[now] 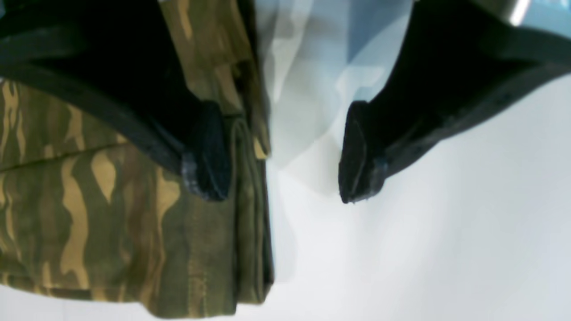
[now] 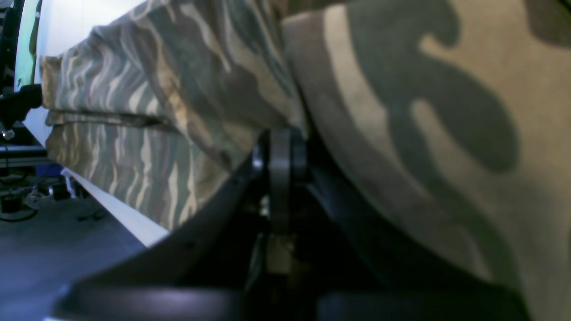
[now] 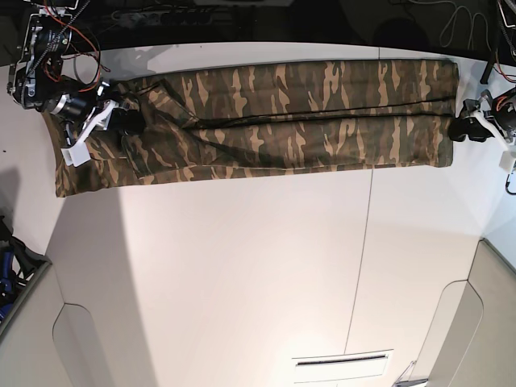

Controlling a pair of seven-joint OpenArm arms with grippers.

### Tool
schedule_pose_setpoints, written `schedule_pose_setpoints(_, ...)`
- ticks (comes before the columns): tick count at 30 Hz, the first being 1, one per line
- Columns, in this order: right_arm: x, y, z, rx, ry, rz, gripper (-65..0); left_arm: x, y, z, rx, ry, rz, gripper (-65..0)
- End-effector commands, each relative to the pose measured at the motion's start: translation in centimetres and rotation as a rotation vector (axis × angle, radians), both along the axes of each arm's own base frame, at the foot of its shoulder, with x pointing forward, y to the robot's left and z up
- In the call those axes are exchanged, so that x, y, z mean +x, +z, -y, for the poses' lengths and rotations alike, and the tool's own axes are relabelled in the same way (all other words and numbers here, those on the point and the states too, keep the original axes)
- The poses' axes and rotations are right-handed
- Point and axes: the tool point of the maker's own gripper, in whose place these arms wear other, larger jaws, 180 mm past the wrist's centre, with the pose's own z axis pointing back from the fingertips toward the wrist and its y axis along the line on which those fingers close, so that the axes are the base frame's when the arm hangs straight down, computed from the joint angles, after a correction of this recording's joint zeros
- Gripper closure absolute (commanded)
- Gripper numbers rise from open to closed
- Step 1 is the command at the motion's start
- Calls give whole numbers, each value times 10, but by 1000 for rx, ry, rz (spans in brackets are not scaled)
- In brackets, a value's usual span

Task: Fold the T-shirt properly
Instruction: 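Grasp the strip ends with both grippers and straighten the folded strip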

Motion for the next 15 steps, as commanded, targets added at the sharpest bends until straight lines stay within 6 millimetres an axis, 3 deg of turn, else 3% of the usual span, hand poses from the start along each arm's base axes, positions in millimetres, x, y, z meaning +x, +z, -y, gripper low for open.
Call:
schedule_pose_setpoints(1,5,4,6,-17,-4,17,0,-2,6,-3,7,-24,-23,-421)
schedule_pose_setpoints(7,5,5,6,-16,-4,17,0,-14,4,11,-83,-32,-76,-421)
schedule_pose_setpoints(15,6,6,5,-8,-6,21,0,-45,-10,11,-90,-13,-122,-421)
